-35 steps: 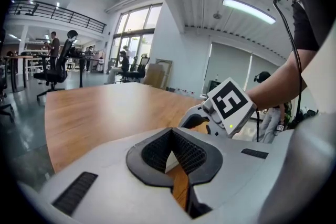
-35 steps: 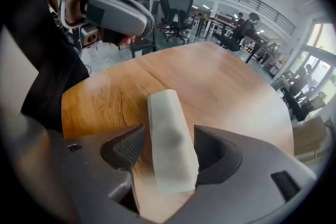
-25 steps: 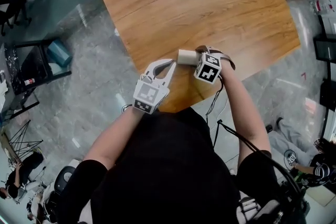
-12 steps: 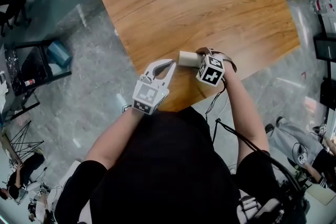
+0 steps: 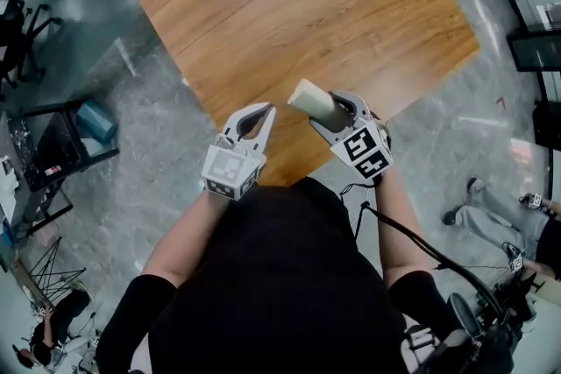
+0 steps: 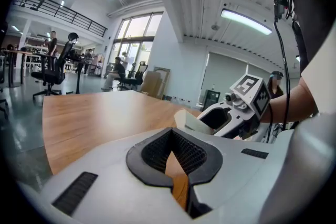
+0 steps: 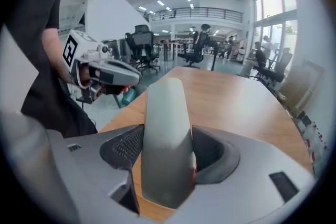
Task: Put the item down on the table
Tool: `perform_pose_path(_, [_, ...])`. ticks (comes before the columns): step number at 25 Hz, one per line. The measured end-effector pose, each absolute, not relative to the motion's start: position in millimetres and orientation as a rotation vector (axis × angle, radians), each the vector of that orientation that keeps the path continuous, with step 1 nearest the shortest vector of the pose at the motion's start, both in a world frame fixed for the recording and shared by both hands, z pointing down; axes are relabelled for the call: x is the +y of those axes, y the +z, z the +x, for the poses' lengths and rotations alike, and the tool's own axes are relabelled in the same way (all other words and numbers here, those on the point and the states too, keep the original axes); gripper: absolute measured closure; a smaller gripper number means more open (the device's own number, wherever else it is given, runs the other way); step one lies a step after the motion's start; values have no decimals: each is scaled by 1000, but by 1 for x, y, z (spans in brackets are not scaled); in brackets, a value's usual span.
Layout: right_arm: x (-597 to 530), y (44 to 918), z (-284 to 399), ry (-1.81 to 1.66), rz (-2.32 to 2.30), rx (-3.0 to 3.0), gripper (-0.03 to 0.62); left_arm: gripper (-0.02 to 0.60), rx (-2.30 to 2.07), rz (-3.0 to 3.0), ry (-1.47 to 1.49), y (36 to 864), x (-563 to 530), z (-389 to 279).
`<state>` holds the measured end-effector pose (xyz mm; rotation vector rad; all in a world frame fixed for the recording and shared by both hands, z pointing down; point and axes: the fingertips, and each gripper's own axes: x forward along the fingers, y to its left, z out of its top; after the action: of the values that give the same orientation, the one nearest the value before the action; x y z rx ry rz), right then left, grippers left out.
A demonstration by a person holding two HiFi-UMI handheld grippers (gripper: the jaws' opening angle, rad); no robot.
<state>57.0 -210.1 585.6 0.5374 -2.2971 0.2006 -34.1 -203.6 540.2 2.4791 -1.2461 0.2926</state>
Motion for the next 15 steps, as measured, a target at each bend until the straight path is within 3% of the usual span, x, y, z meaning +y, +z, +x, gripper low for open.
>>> perform_pose_path(10, [-178,488,74,126,863,-2481,342,578,-1265,2568,205,494,-183,-15])
perform_pose_path(15, [-180,500,73,157,875,-2445,342,578,-1297,2575,191,486,-179,-22])
